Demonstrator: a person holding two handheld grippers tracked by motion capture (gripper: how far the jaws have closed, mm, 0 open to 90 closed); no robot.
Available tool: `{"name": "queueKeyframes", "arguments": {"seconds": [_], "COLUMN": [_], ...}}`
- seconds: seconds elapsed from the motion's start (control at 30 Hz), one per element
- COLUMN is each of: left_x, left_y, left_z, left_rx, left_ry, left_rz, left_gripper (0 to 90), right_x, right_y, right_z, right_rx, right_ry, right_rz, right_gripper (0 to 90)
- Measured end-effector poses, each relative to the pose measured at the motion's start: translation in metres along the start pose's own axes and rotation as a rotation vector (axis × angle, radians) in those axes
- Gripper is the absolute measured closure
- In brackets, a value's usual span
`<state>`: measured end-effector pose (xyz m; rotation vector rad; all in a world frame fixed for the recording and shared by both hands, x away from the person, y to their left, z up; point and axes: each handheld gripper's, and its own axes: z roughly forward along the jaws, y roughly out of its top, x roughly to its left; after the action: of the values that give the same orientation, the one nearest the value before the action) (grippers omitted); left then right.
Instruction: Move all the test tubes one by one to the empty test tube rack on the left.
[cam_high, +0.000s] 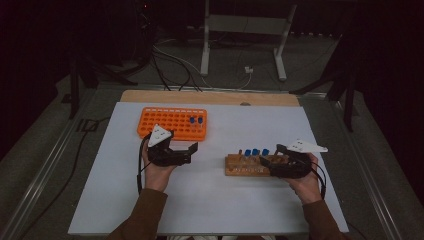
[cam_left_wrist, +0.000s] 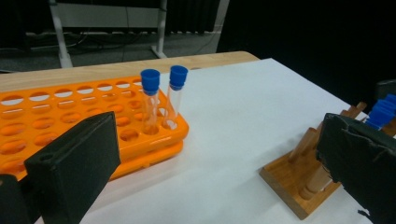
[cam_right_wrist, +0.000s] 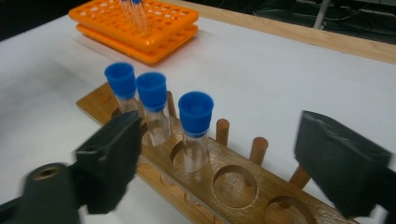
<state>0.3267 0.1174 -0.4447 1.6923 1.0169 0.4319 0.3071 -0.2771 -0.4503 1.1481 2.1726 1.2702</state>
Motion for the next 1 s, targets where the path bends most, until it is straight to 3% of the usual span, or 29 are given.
{"name": "queueKeyframes", "arguments": {"seconds": [0.2,0.4,0.6,1.0], "left_x": [-0.009,-0.016,-0.021,-0.028], "left_y": [-0.001,-0.002,-0.004,-0.006], "left_z": [0.005,0.009,0.013,0.017], "left_rx": [0.022,0.034,0.046,0.067], "left_ry": [-0.032,-0.047,-0.061,-0.085], "left_rz": [0.018,0.028,0.042,0.058], "left_gripper": [0.8,0.8,0.8,0.8], "right_x": [0.004,0.007,0.009,0.009], "right_y": [-0.003,-0.004,-0.005,-0.004], "right_z": [0.006,0.008,0.008,0.005], "right_rx": [0.004,0.006,0.009,-0.005], "right_ry": [0.008,0.002,0.012,0.017], "right_rz": [-0.047,-0.082,-0.098,-0.099], "right_gripper": [47.5,63.0,71.7,76.4]}}
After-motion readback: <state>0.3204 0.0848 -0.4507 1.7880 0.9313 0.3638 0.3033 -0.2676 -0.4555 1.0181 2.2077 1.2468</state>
